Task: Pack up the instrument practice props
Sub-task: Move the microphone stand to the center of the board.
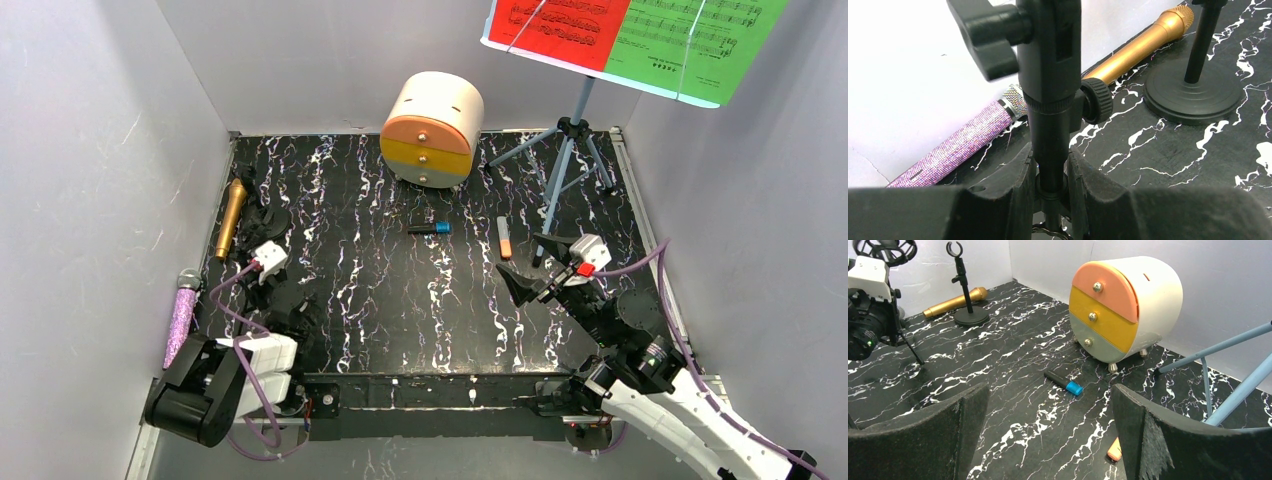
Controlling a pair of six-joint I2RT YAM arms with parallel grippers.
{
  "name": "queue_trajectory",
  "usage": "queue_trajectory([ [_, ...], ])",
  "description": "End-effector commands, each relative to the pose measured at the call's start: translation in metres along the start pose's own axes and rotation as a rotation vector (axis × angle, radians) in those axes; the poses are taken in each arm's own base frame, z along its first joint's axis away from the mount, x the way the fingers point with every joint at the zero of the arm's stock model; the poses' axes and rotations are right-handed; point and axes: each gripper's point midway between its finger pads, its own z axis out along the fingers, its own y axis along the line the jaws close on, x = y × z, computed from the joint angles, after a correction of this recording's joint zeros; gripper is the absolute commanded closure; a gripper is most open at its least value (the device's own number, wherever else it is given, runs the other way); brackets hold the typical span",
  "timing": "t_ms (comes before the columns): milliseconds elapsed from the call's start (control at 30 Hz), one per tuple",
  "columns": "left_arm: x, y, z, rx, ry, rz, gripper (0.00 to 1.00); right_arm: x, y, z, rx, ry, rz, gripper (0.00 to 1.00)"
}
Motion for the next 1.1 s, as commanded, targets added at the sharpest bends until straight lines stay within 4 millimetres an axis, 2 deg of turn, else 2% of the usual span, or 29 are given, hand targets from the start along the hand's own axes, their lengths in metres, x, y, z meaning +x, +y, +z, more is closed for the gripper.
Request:
queue_trajectory([
  [0, -0.017, 0.011, 0.002, -0.074, -0.018, -0.138, 0.81, -0.015, -0.001, 0.003, 0.002, -0.056, -0.006, 0.01],
  [167, -0.015, 0.020, -0.001, -0.096, -0.019, -0.211, 0.69, -0.013, 0.000, 0.004, 0.001, -0.050, -0.007, 0.01],
  [267, -0.016, 0.019, -0.002, -0.090, -0.024, -0.279, 0.69, -0.012, 0.000, 0.005, 0.001, -0.045, -0.007, 0.01],
  [433, -0.005, 0.013, -0.004, -0.048, -0.008, -0.319, 0.69, -0.011, 0.000, 0.006, 0.002, -0.039, -0.010, 0.01],
  [567, -0.003, 0.015, -0.005, -0.053, -0.004, -0.324, 0.64, -0.010, -0.001, 0.006, 0.003, -0.034, -0.011, 0.01],
  [867, -0.019, 0.005, -0.004, 0.002, 0.010, -0.350, 0.38, -0.008, 0.000, 0.009, 0.001, -0.020, -0.011, 0.01],
  [1067, -0.023, 0.004, -0.008, 0.019, 0.073, -0.391, 0.30, -0.007, 0.001, 0.011, -0.003, -0.014, -0.009, 0.01],
])
